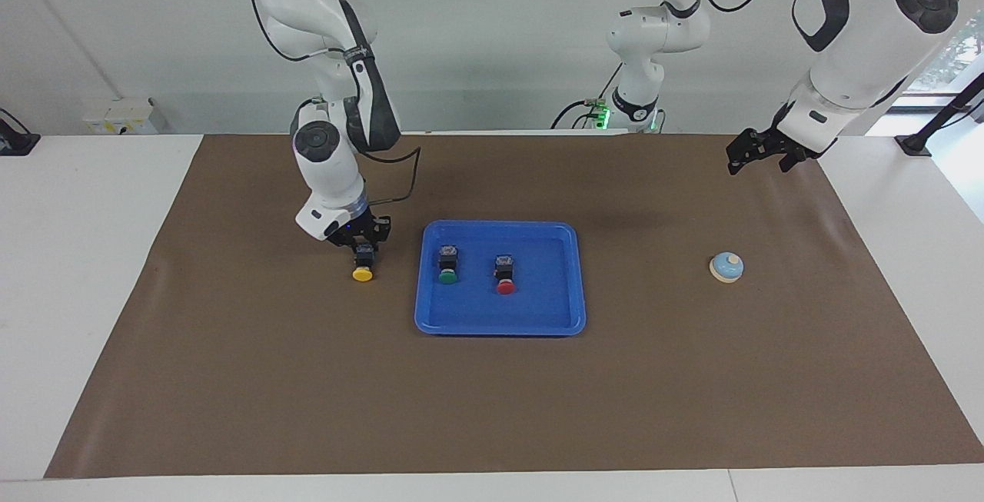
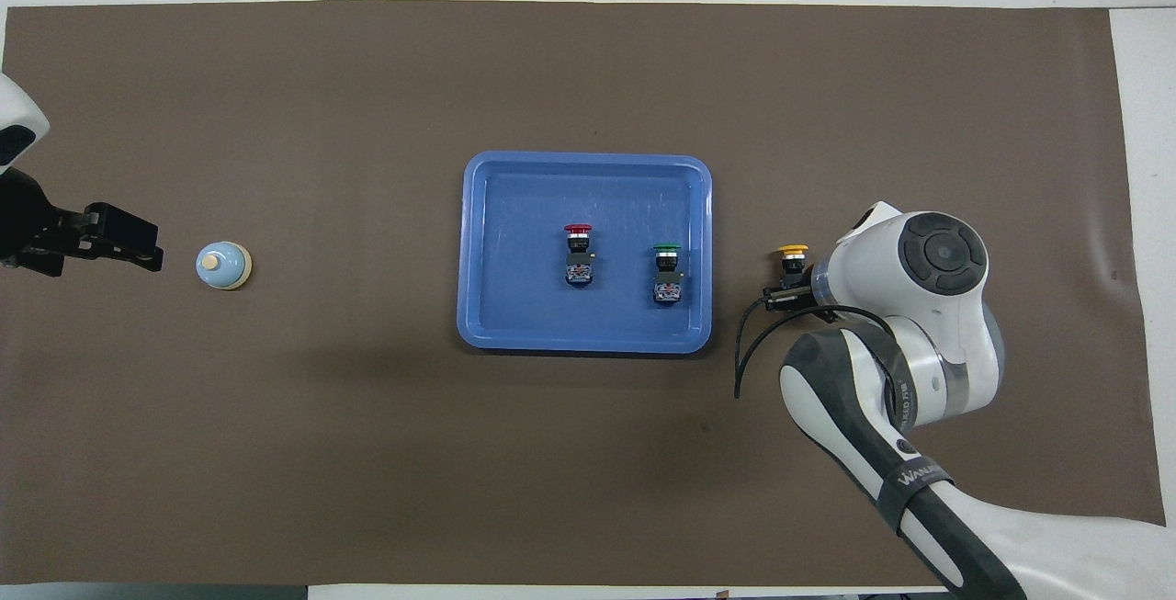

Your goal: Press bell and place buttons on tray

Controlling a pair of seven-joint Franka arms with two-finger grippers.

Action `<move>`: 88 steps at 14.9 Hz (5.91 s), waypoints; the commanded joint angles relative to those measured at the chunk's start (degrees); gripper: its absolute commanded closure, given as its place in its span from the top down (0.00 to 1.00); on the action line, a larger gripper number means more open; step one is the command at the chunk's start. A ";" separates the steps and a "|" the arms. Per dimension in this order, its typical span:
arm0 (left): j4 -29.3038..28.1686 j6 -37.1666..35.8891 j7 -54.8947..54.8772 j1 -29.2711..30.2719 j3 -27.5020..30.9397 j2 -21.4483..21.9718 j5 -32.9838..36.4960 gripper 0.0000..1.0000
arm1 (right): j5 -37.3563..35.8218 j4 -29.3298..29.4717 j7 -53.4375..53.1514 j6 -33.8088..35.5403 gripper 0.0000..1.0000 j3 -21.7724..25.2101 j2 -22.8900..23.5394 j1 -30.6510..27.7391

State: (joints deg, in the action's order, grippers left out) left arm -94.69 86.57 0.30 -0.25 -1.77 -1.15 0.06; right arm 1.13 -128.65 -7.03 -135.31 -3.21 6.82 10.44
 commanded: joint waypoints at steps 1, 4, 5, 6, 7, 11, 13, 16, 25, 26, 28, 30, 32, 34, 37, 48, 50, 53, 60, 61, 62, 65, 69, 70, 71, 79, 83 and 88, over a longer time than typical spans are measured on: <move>0.56 -0.18 0.49 0.25 -0.07 0.27 -0.23 1.00 | 0.89 10.12 -2.97 5.82 0.00 -0.57 0.73 3.69; 0.56 -0.18 0.49 0.25 -0.07 0.27 -0.23 1.00 | 0.98 21.21 -9.30 9.79 0.00 -0.57 4.77 9.14; 0.56 -0.18 0.49 0.25 -0.07 0.27 -0.23 1.00 | 1.24 25.42 -10.36 11.10 0.00 -0.65 7.13 10.90; 0.56 -0.18 0.49 0.25 -0.07 0.27 -0.23 1.00 | 1.24 30.42 -12.55 13.03 0.00 -0.65 10.29 13.79; 0.56 -0.18 0.49 0.25 -0.07 0.27 -0.23 1.00 | 0.63 35.69 -16.05 15.40 0.00 -0.48 14.06 16.86; 0.56 -0.18 0.49 0.25 -0.07 0.27 -0.23 1.00 | 0.19 41.37 -26.44 13.68 0.00 -0.39 21.21 22.86; 0.56 -0.18 0.49 0.25 -0.07 0.27 -0.23 1.00 | 0.19 41.20 -31.53 10.26 0.00 -0.48 22.80 25.23; 0.56 -0.18 0.49 0.25 -0.07 0.27 -0.23 1.00 | 0.36 40.76 -33.92 7.43 0.00 -0.48 23.50 26.82; 0.56 -0.18 0.49 0.34 -0.07 0.27 -0.23 1.00 | -0.25 40.49 -38.41 3.83 0.24 -0.39 26.67 29.29; 0.56 -0.18 0.49 0.25 -0.07 0.27 -0.23 1.00 | -0.25 40.49 -38.32 3.65 0.25 -0.39 26.67 29.02; 0.56 -0.18 0.49 0.25 -0.07 0.27 -0.23 1.00 | -0.25 40.32 -38.32 2.43 0.25 -0.30 26.76 28.93; 0.56 -0.18 0.49 0.25 -0.07 0.27 -0.23 1.00 | -0.16 39.44 -38.32 1.63 0.31 -0.30 26.67 28.93; 0.56 -0.18 0.49 0.25 -0.07 0.27 -0.23 1.00 | -0.25 38.56 -38.32 1.45 0.73 -0.30 26.67 29.02; 0.56 -0.18 0.49 0.25 -0.07 0.27 -0.23 1.00 | -0.34 38.56 -38.32 1.71 1.00 -0.21 26.58 29.11; 0.56 -0.18 0.49 0.25 -0.07 0.27 -0.23 1.00 | -2.08 40.22 -38.06 6.78 1.00 0.05 26.23 28.94; 0.56 -0.18 0.49 0.25 -0.07 0.27 -0.23 1.00 | -4.21 29.18 -15.49 27.54 1.00 1.28 1.56 12.95; 0.56 -0.18 0.49 0.25 -0.07 0.27 -0.23 1.00 | -4.29 25.84 -12.15 28.17 1.00 1.37 -2.22 10.58; 0.56 -0.18 0.49 0.25 -0.07 0.27 -0.23 1.00 | -4.21 22.04 -0.21 29.39 1.00 1.37 -6.98 3.73; 0.56 -0.18 0.49 0.25 -0.07 0.27 -0.23 1.00 | -4.21 20.19 9.14 37.83 1.00 1.37 -13.75 -7.97; 0.56 -0.18 0.49 0.25 -0.07 0.27 -0.23 1.00 | -4.21 20.19 9.31 37.92 1.00 1.37 -14.46 -9.46; 0.56 -0.18 0.49 0.25 -0.07 0.27 -0.23 1.00 | -4.21 20.63 9.32 37.84 1.00 1.37 -14.81 -10.43; 0.56 -0.18 0.49 0.25 -0.07 0.27 -0.23 1.00 | -4.21 22.65 9.49 38.01 1.00 1.63 -14.99 -11.93; 0.56 -0.18 0.49 0.25 -0.07 0.27 -0.23 1.00 | -4.03 25.97 11.42 40.91 1.00 1.63 -14.91 -13.95; 0.56 -0.18 0.49 0.34 -0.07 0.27 -0.23 1.00 | -4.03 28.17 11.43 42.31 1.00 1.63 -13.51 -14.22; 0.56 -0.18 0.49 0.25 -0.07 0.27 -0.23 1.00 | -3.94 29.93 11.43 43.54 1.00 1.63 -12.54 -14.31; 0.56 -0.18 0.49 0.34 -0.07 0.27 -0.23 1.00 | -3.68 31.09 11.16 42.50 1.00 1.63 -10.51 -16.06; 0.56 -0.18 0.49 0.34 -0.07 0.27 -0.23 1.00 | -3.24 30.03 10.90 43.02 1.00 1.54 -10.95 -16.51; 0.56 -0.18 0.49 0.25 -0.07 0.27 -0.23 1.00 | -0.34 29.86 9.15 43.02 1.00 1.63 -11.12 -17.65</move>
State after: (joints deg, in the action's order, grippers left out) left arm -94.69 86.57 0.30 -0.25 -1.77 -1.15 0.06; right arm -0.88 -98.63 2.74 -92.49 -0.88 -4.11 -5.64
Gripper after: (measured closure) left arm 0.000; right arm 0.000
